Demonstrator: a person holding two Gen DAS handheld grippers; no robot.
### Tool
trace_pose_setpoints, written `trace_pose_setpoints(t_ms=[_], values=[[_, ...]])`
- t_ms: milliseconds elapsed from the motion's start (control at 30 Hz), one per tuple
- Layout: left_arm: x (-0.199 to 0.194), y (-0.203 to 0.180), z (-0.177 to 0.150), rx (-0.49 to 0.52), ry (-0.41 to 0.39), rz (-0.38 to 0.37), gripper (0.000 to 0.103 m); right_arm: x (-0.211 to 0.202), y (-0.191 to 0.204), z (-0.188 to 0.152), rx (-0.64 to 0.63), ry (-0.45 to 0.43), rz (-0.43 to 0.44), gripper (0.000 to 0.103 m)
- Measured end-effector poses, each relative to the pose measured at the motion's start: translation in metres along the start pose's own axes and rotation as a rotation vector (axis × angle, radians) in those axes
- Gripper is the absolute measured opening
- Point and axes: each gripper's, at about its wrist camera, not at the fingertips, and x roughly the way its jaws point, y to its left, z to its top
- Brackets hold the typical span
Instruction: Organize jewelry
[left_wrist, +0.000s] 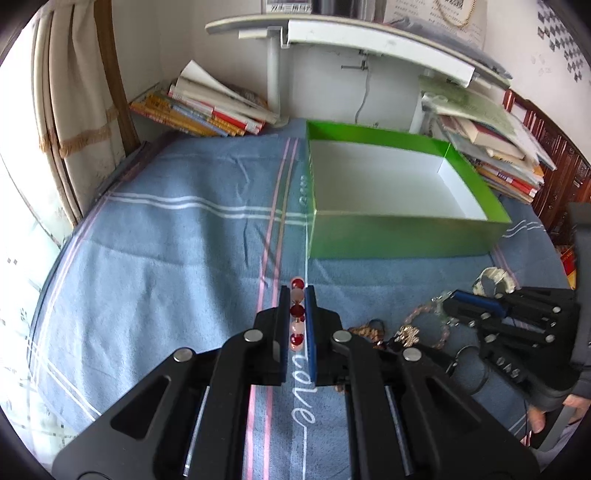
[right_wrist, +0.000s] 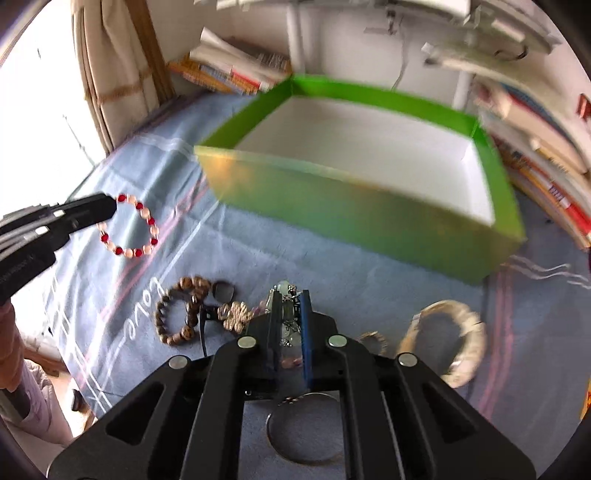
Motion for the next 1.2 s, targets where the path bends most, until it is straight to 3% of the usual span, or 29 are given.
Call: trace_pose_setpoints(t_ms=[233, 467, 567, 667, 800, 833, 867, 900, 933, 1067, 1200], values=[[-0.034, -0.010, 0.045, 0.058, -0.113, -0.048, 0.008, -0.068, -0.022, 0.038, 0.013, -0.193, -0.104, 0.009], [-0.049, -0.028, 0.112, 0.095, -0.211, -0.136, 0.008, -0.094, -0.044, 0.089, 0.044, -0.328, -0.176, 0.009], [-0.028, -0.034, 0.134, 0.084, -0.207, -0.148, 0.008, -0.074, -0.054, 0.103, 0.052, -0.326, -0.216, 0.009], [0.020, -0.040, 0.143, 0.060, -0.123, -0.169, 0.008, -0.033, -0.065, 0.107, 0.083, -0.240, -0.209, 0.009], [0.078, -0.051, 0.134, 0.056, -0.033, -0.162, 0.010, 0.017, -0.073, 0.100, 0.109, -0.131, -0.202, 0.012], [0.090, -0.053, 0.129, 0.054, -0.011, -0.145, 0.013, 0.027, -0.073, 0.096, 0.111, -0.109, -0.219, 0.018], [0.094, -0.052, 0.125, 0.052, 0.008, -0.125, 0.026, 0.028, -0.072, 0.091, 0.112, -0.102, -0.229, 0.023], [0.095, -0.051, 0.120, 0.054, 0.023, -0.110, 0.033, 0.025, -0.070, 0.085, 0.113, -0.102, -0.226, 0.033], [0.089, -0.047, 0.112, 0.064, 0.019, -0.110, 0.034, 0.015, -0.067, 0.077, 0.111, -0.119, -0.202, 0.036], [0.062, -0.027, 0.072, 0.072, 0.039, -0.074, 0.044, -0.020, -0.055, 0.041, 0.073, -0.130, -0.116, 0.036], [0.050, 0.001, 0.017, 0.052, 0.091, -0.039, 0.047, -0.010, -0.042, -0.001, 0.055, -0.040, -0.044, 0.036]])
